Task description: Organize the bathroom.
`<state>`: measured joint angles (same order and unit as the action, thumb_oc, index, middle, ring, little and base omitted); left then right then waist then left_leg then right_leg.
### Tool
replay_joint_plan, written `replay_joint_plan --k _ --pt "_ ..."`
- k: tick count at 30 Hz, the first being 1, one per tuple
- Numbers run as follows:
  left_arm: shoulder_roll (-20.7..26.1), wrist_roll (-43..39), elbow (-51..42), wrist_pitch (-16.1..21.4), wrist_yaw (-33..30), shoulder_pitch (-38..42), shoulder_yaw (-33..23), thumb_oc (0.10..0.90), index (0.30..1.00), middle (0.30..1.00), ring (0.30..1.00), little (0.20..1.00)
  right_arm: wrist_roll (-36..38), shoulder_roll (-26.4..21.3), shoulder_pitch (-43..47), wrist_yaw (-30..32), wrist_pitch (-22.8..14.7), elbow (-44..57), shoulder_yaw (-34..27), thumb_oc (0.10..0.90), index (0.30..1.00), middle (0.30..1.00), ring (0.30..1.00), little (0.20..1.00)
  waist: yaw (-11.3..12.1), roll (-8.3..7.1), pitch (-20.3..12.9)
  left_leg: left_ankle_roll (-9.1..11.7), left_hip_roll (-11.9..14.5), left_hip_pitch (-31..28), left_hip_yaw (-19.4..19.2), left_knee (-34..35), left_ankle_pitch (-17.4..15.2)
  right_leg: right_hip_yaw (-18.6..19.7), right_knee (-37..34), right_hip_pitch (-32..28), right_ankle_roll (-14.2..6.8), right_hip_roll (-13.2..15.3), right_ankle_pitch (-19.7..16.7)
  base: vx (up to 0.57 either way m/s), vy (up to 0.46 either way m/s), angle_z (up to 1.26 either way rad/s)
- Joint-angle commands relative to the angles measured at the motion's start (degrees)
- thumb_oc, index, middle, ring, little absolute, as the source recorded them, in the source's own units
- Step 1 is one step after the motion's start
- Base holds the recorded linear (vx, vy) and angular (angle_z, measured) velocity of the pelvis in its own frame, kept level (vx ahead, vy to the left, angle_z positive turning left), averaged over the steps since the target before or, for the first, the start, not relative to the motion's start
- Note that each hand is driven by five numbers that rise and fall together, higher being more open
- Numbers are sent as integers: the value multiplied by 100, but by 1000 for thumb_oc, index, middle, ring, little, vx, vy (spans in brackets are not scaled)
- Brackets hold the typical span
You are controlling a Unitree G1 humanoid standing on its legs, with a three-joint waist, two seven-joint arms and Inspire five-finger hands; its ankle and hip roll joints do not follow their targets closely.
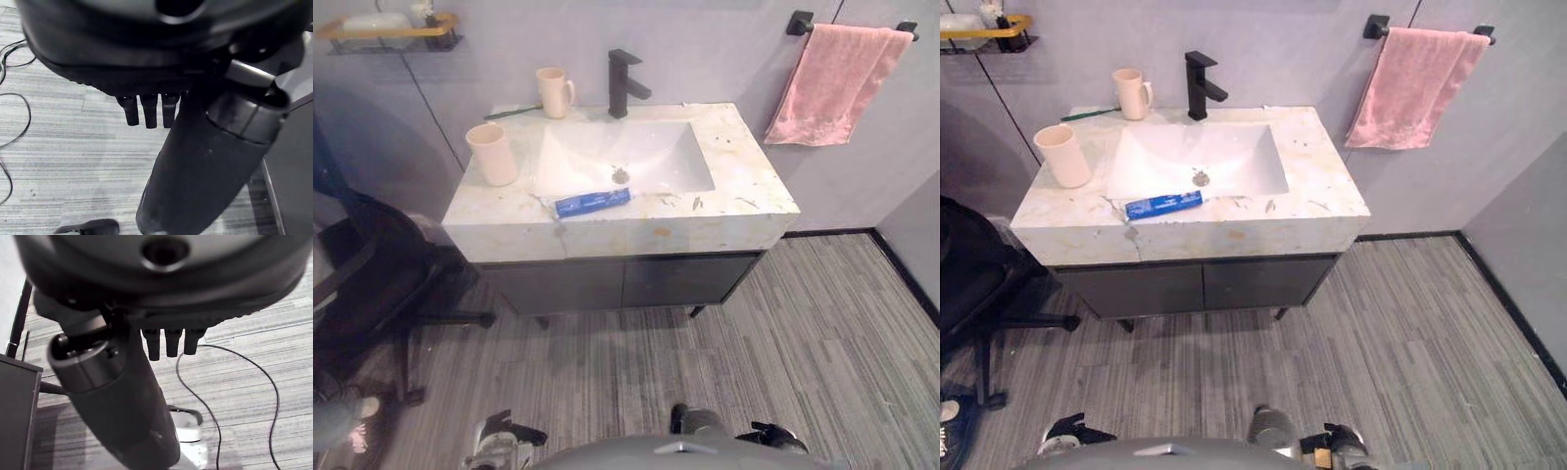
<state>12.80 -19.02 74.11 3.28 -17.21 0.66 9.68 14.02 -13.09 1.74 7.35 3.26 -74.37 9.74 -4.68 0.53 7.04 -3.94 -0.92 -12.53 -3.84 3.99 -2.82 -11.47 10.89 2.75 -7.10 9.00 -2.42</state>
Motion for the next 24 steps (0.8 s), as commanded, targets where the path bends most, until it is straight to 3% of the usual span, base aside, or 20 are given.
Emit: replay_joint_plan --k 1,3,7,9,10,13,15,16,17,18,20,21,22,24 --pt "11 -156 -2 389 -188 491 -190 800 900 900 900 900 2 125 275 1 -132 -51 138 800 900 900 900 900 95 -234 -173 162 -112 10 -454 -40 -322 42 -913 -98 84 -144 -344 12 -58 -40" --pt "23 -273 8 493 -178 463 -297 800 900 900 900 900 38 146 273 17 -112 -51 151 800 900 900 900 900 100 -251 -214 171 -96 5 -516 -20 -310 70 -1000 -124 86 -202 -347 28 -51 -35" --pt "50 -583 -205 1093 -212 413 -460 800 900 900 900 900 18 129 194 20 -44 -14 101 800 900 900 900 900 78 -243 -266 163 -114 18 -517 -20 -285 216 -1166 -258 161 -344 -312 40 -31 -24" --pt "76 -429 -655 1299 -407 406 -504 800 900 900 900 900 -17 96 150 21 10 46 74 800 900 900 900 900 90 -237 -273 173 -120 71 -505 -84 -283 277 -1212 -288 185 -378 -308 17 -4 -10" --pt "136 -201 -1319 1343 -859 419 -473 800 900 900 900 900 3 50 116 42 59 109 50 800 900 900 900 900 131 -219 -271 182 -129 152 -478 -161 -276 325 -1259 -325 208 -400 -297 -9 11 -9" --pt "318 -119 -2556 1326 -1835 499 -552 800 900 900 900 900 27 -34 62 53 115 221 -34 800 900 900 900 900 240 -201 -242 190 -152 308 -391 -311 -264 350 -1306 -380 236 -408 -288 -56 2 -1" --pt "480 463 -3362 1230 -2866 517 -696 800 900 900 900 900 123 -35 54 78 125 234 -99 800 900 900 900 900 325 -219 -230 194 -156 384 -328 -399 -270 333 -1319 -409 261 -408 -277 -42 -44 1" --pt "688 1229 -3977 1232 -3584 545 -798 800 900 900 900 900 207 8 50 121 109 241 -86 800 900 900 900 900 380 -244 -232 202 -157 423 -273 -423 -257 331 -1322 -430 275 -420 -266 -32 -67 1" --pt "887 1520 -4541 949 -3809 584 -856 800 900 900 900 900 283 29 45 147 105 248 -76 800 900 900 900 900 421 -261 -242 203 -158 441 -239 -421 -249 323 -1335 -452 290 -435 -249 -29 -65 2" --pt "941 1826 -4740 953 -3950 566 -878 800 900 900 900 900 316 43 41 159 102 249 -66 800 900 900 900 900 429 -274 -243 204 -160 442 -222 -423 -248 315 -1342 -469 295 -440 -240 -22 -58 4" --pt "1377 2658 -5979 581 -4035 616 -913 800 900 900 900 900 365 55 20 147 56 237 -83 800 900 900 900 900 487 -291 -270 209 -146 473 -186 -411 -234 304 -1367 -503 323 -477 -215 -29 -55 17" --pt "1432 2690 -6099 586 -4012 630 -905 800 900 900 900 900 365 59 18 148 44 231 -82 800 900 900 900 900 491 -290 -273 210 -145 476 -183 -408 -232 302 -1370 -506 323 -480 -215 -29 -42 22" --pt "1569 2805 -6438 643 -3871 677 -913 800 900 900 900 900 361 62 13 139 19 216 -80 800 900 900 900 900 508 -289 -278 211 -142 483 -177 -404 -227 295 -1377 -514 324 -489 -212 -27 -37 13" --pt "2011 3103 -7600 259 -3246 928 -943 800 900 900 900 900 373 51 -5 103 -76 144 -45 800 900 900 900 900 511 -281 -304 217 -128 484 -186 -380 -218 267 -1407 -543 307 -503 -199 -43 -63 10"
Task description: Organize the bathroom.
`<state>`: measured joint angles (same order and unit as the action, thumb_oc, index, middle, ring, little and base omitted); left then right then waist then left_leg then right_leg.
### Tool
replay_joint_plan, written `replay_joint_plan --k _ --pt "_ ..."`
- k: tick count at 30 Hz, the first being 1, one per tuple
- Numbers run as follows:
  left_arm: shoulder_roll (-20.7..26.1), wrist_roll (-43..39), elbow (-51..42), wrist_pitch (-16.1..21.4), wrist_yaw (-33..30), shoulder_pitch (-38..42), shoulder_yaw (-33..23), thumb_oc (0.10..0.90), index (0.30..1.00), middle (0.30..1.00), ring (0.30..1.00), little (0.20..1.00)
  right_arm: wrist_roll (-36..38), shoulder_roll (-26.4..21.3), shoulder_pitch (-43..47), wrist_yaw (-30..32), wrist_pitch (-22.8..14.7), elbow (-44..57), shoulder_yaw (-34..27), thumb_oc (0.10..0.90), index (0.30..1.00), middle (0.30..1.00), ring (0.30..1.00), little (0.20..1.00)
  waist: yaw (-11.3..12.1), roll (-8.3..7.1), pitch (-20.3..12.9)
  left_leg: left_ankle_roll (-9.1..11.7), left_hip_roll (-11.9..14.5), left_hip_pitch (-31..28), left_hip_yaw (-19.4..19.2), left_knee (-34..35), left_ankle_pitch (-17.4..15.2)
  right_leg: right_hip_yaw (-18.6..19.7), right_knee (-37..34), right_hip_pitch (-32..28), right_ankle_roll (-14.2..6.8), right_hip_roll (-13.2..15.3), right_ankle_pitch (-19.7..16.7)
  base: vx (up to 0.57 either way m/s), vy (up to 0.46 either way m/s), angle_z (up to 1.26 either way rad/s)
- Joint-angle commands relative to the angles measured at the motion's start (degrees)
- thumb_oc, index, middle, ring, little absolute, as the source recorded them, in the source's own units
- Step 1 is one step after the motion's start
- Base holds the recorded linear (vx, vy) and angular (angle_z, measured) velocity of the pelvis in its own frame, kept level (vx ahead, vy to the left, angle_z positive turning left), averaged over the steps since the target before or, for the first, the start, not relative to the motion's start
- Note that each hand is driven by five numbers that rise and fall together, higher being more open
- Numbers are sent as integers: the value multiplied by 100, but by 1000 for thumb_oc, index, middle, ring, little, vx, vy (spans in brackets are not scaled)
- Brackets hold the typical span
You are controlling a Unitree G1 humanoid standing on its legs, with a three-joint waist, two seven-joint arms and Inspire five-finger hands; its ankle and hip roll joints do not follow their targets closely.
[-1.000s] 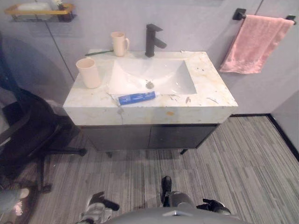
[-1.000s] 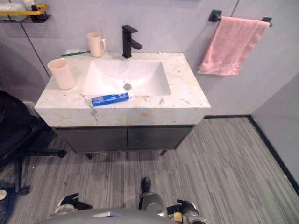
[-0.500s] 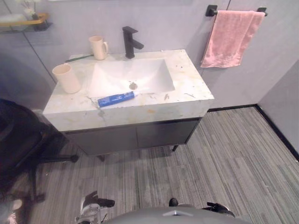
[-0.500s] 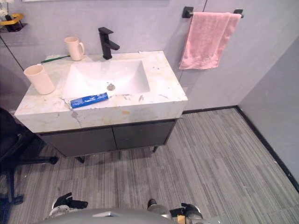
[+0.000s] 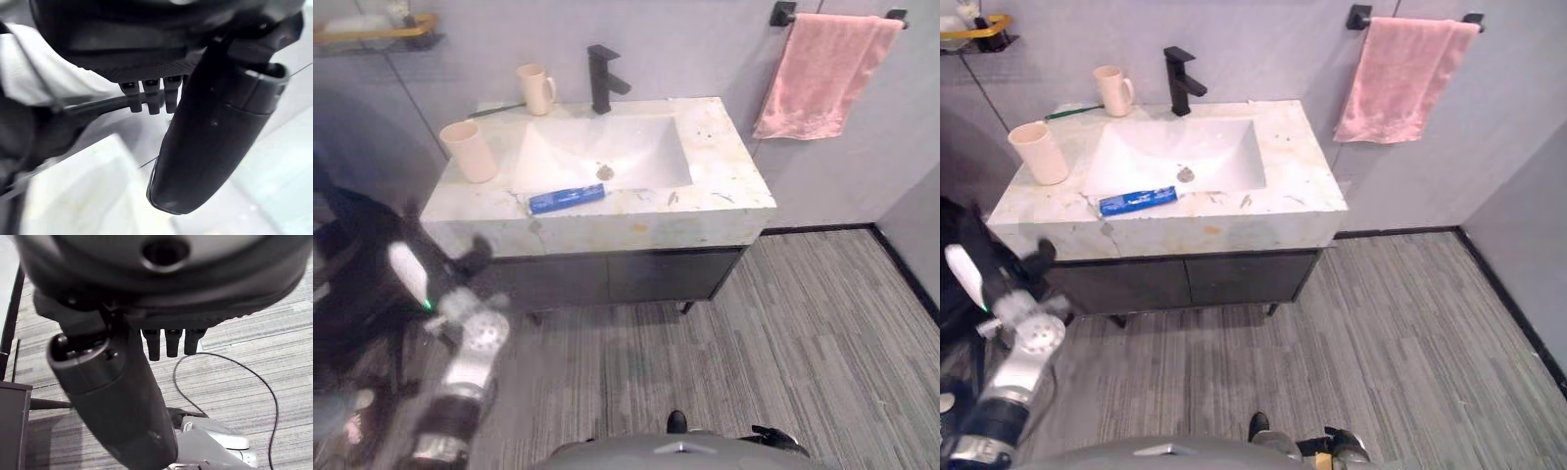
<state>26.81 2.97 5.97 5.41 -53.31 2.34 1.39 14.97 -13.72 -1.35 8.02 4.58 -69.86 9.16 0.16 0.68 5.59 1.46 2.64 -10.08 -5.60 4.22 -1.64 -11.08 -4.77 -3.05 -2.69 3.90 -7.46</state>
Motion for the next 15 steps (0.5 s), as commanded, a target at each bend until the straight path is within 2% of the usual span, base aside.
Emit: replay_joint_plan --k 1,2,4,5,8,9,12,14,15 --pt "720 865 -1002 6 576 869 -83 800 900 900 900 900 279 117 305 34 -234 -328 31 800 900 900 900 900 20 -291 -170 -320 -478 239 -20 -394 -331 220 149 30 -143 5 306 -37 -67 13" --pt "869 798 -1319 -139 989 1068 -16 800 900 900 900 900 281 111 315 26 -251 -350 56 800 900 900 900 900 2 -282 -191 -317 -468 236 -47 -375 -327 209 124 14 -153 -1 309 -19 -51 16" --pt "1015 831 -1582 -266 1268 1254 90 800 900 900 900 900 287 107 335 11 -277 -378 73 800 900 900 900 900 -19 -269 -206 -315 -463 219 -63 -343 -314 214 92 -5 -163 -14 303 -6 -38 13" --pt "1189 691 -1818 -460 1739 1511 228 800 900 900 900 900 282 102 369 2 -270 -407 104 800 900 900 900 900 -56 -239 -248 -309 -449 191 -108 -300 -300 214 78 -13 -177 -25 309 7 -28 5" --pt "1472 467 -2006 -843 2430 1848 388 800 900 900 900 900 267 90 423 -8 -262 -464 117 800 900 900 900 900 -116 -170 -302 -296 -435 142 -178 -211 -258 245 59 -7 -198 -51 306 0 -7 -4" --pt "1647 455 -2010 -1086 2812 1990 457 800 900 900 900 900 237 76 435 -13 -249 -482 115 800 900 900 900 900 -141 -131 -322 -291 -430 132 -217 -190 -244 261 54 -5 -206 -56 311 -4 -2 -8" --pt "2060 394 -1932 -1485 3359 2287 552 800 900 900 900 900 152 35 438 -22 -214 -521 112 800 900 900 900 900 -196 -57 -356 -279 -430 121 -279 -168 -215 298 43 -2 -223 -69 307 -8 9 -15" --pt "2479 119 -1791 -1562 3683 2528 606 800 900 900 900 900 84 -17 422 -37 -181 -539 91 800 900 900 900 900 -232 -7 -374 -267 -428 120 -322 -169 -198 324 38 -12 -237 -75 312 -14 9 -10" --pt "2490 106 -1778 -1556 3681 2545 617 800 900 900 900 900 83 -11 425 -37 -180 -539 88 800 900 900 900 900 -230 -14 -370 -267 -428 121 -323 -169 -198 324 38 -12 -237 -76 312 -12 12 -3"
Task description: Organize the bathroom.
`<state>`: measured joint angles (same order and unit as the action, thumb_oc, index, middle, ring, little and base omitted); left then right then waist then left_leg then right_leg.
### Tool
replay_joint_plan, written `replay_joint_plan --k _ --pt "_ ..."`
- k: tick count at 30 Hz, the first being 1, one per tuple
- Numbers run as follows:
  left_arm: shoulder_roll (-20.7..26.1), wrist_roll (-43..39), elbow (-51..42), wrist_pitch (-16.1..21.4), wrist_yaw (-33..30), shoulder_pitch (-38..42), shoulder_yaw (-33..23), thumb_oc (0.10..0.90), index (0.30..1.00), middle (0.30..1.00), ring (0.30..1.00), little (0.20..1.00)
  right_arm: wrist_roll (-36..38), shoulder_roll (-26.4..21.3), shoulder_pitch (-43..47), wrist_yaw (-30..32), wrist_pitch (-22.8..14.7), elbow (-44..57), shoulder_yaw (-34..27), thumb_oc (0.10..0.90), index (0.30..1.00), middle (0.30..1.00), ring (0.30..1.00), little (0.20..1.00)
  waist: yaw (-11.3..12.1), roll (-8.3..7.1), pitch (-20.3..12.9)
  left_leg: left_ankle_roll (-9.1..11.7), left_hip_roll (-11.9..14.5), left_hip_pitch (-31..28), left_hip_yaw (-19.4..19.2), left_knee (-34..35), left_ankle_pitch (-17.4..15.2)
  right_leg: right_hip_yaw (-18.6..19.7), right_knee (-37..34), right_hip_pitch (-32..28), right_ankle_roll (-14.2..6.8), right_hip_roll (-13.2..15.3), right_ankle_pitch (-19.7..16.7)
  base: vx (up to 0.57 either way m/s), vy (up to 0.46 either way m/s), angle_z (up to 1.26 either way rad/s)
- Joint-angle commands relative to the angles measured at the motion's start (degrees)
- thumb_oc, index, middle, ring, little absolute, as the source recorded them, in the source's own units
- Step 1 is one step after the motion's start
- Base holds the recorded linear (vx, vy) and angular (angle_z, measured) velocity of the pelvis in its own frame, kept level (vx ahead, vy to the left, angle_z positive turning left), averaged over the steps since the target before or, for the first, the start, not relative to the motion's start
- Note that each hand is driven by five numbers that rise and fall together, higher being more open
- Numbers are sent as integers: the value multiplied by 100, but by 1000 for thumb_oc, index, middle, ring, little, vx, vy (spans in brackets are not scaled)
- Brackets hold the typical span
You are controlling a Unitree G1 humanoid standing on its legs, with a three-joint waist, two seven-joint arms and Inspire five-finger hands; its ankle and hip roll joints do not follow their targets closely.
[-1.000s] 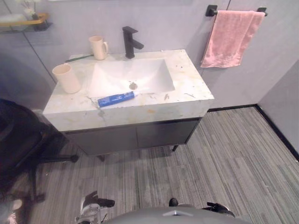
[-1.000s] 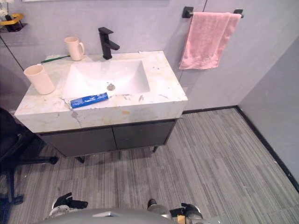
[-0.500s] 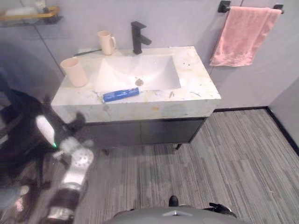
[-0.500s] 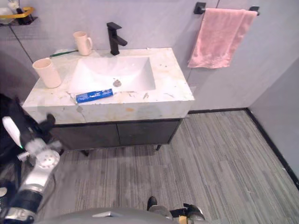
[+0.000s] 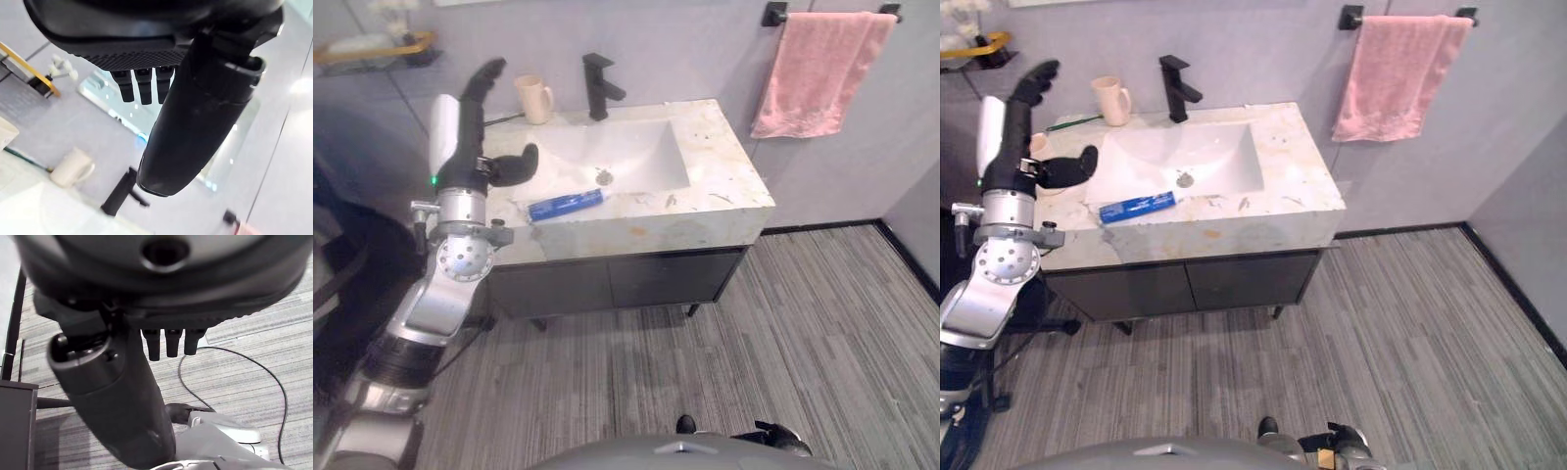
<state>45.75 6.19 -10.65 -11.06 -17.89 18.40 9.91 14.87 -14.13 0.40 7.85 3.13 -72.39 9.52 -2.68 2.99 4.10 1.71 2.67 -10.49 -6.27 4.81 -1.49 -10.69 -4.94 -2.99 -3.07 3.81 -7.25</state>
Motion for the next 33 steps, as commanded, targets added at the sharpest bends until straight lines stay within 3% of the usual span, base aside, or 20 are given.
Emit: replay_joint_plan --k 1,2,5,8,11,13,17,25,33 --pt "947 -281 74 45 441 1131 -233 800 900 900 900 900 19 -51 233 -52 33 -281 34 800 900 900 900 900 24 -194 -236 -278 -426 169 -293 -250 -203 313 48 -40 -197 -72 305 0 0 0" --pt "1256 -577 256 45 832 1260 -204 800 900 900 900 900 -42 -100 222 -65 69 -282 17 800 900 900 900 900 8 -149 -250 -266 -428 179 -306 -266 -189 337 45 -59 -199 -78 317 -14 21 -3" --pt "1494 -788 491 104 1388 1422 -159 800 900 900 900 900 -117 -160 226 -98 102 -295 5 800 900 900 900 900 2 -109 -253 -252 -433 192 -309 -295 -172 360 39 -81 -195 -83 321 -4 5 -1" --pt "1807 -668 927 222 1588 1660 -19 800 900 900 900 900 -156 -245 257 -160 135 -311 37 800 900 900 900 900 -6 -58 -284 -233 -433 188 -318 -296 -156 377 21 -110 -196 -91 335 0 0 0" --pt "2110 -842 1461 575 2124 1880 150 800 900 900 900 900 -198 -293 299 -213 160 -303 67 800 900 900 900 900 -5 -22 -291 -216 -435 184 -331 -293 -132 382 13 -130 -200 -91 332 0 0 0" --pt "2200 -1154 1582 886 2470 1935 234 800 900 900 900 900 -208 -303 316 -230 150 -298 88 800 900 900 900 900 0 -4 -292 -210 -438 182 -341 -286 -119 380 16 -138 -203 -88 337 0 0 0" --pt "2216 -1080 1618 980 2890 1971 394 800 900 900 900 900 -210 -340 380 -276 141 -316 121 800 900 900 900 900 16 42 -287 -205 -437 178 -350 -271 -108 357 13 -153 -204 -84 351 0 0 0" --pt "2171 -1073 2041 882 3388 2204 778 800 900 900 900 900 -229 -358 454 -296 171 -368 187 800 900 900 900 900 1 79 -306 -211 -445 164 -399 -271 -102 338 8 -203 -214 -70 382 0 0 0" --pt "2177 -784 2479 519 3598 2440 974 800 900 900 900 900 -264 -382 391 -275 218 -370 150 800 900 900 900 900 -60 92 -289 -214 -448 165 -457 -311 -106 338 0 -233 -214 -84 394 0 0 0"
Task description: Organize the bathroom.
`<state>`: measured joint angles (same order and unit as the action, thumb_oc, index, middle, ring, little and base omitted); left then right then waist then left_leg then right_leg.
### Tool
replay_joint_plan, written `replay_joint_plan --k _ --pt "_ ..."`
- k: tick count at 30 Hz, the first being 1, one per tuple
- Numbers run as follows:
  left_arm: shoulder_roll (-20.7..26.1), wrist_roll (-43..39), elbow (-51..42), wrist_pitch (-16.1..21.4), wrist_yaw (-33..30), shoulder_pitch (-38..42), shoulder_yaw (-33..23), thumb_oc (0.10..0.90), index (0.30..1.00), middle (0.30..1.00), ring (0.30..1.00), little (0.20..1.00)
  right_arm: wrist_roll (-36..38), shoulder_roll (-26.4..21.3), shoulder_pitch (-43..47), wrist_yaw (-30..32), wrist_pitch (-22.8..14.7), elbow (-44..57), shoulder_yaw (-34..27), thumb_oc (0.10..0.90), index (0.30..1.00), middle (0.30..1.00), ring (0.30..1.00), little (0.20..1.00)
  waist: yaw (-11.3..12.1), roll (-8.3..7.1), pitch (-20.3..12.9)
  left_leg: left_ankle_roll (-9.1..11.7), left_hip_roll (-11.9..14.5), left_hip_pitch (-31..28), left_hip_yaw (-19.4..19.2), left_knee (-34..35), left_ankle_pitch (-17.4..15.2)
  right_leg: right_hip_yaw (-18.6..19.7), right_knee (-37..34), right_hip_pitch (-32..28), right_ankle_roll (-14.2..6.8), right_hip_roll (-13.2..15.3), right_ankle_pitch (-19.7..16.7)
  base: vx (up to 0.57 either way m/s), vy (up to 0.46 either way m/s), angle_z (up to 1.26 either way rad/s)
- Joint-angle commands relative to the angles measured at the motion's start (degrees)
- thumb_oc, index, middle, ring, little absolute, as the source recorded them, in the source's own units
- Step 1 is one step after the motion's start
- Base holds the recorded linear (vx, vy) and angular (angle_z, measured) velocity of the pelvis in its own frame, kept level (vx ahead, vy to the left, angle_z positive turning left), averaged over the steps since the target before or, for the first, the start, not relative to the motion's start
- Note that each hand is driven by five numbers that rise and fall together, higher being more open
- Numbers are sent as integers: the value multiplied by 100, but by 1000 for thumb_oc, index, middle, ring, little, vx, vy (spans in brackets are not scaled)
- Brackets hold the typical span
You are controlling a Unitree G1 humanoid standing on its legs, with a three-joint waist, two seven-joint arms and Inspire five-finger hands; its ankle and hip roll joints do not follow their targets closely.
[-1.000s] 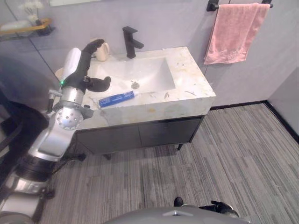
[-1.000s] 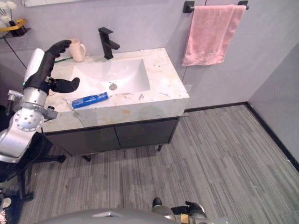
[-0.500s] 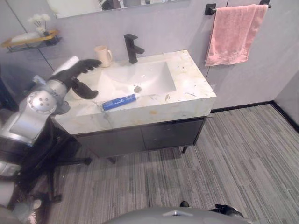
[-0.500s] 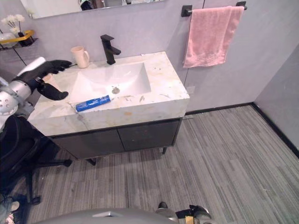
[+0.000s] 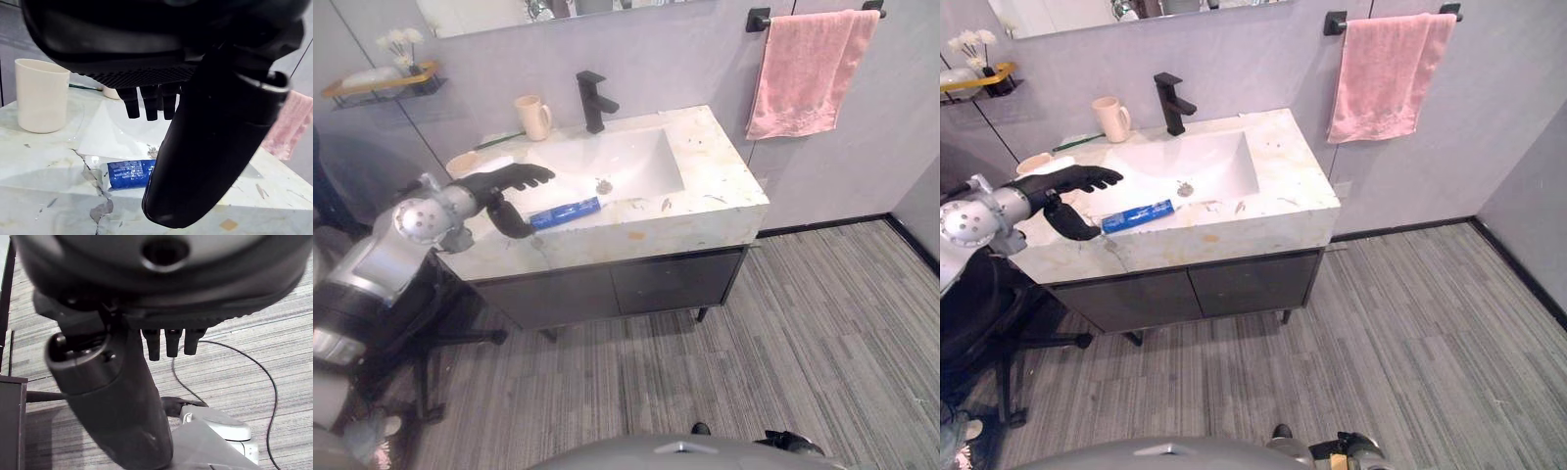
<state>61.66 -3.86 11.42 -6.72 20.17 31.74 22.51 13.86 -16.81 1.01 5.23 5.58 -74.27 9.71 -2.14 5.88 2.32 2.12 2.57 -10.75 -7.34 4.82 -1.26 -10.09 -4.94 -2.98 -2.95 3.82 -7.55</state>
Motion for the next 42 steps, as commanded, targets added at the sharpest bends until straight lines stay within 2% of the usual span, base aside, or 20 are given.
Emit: replay_joint_plan --k 1,8,18,26,32,39,42 --pt "605 285 323 58 -159 1142 -274 800 900 900 900 900 -163 -123 314 -18 -32 -179 125 800 900 900 900 900 -119 -197 -112 -253 -436 192 -357 -313 -130 276 -2 -234 -228 -90 424 0 0 0" --pt "676 289 373 -288 338 1491 -56 800 900 900 900 900 -121 -133 269 -3 -81 -179 75 800 900 900 900 900 -152 -188 -109 -234 -426 224 -378 -356 -112 280 -5 -254 -225 -104 429 0 0 0" --pt "623 316 473 -743 687 1653 179 800 900 900 900 900 -93 -170 239 4 -71 -161 42 800 900 900 900 900 -199 -169 -113 -217 -414 249 -398 -377 -107 294 -6 -261 -233 -126 450 0 0 0" --pt "751 312 770 -746 757 1870 283 800 900 900 900 900 -71 -223 179 10 -46 -104 13 800 900 900 900 900 -222 -162 -84 -196 -401 286 -434 -429 -97 289 -6 -263 -238 -126 445 0 0 0" --pt "801 478 966 -533 815 1940 378 800 900 900 900 900 -64 -254 159 -13 -49 -96 8 800 900 900 900 900 -235 -150 -73 -192 -391 296 -441 -439 -95 283 -6 -270 -238 -128 450 0 0 0" --pt "733 405 993 -752 959 2054 481 800 900 900 900 900 -62 -245 136 26 -84 -35 12 800 900 900 900 900 -276 -153 -62 -196 -390 284 -469 -419 -95 295 -6 -264 -238 -138 452 0 0 0" --pt "615 489 1001 -797 739 2017 491 800 900 900 900 900 -65 -241 123 32 -104 -25 30 800 900 900 900 900 -299 -164 -53 -198 -388 272 -482 -413 -102 305 -6 -270 -240 -147 459 0 0 0"
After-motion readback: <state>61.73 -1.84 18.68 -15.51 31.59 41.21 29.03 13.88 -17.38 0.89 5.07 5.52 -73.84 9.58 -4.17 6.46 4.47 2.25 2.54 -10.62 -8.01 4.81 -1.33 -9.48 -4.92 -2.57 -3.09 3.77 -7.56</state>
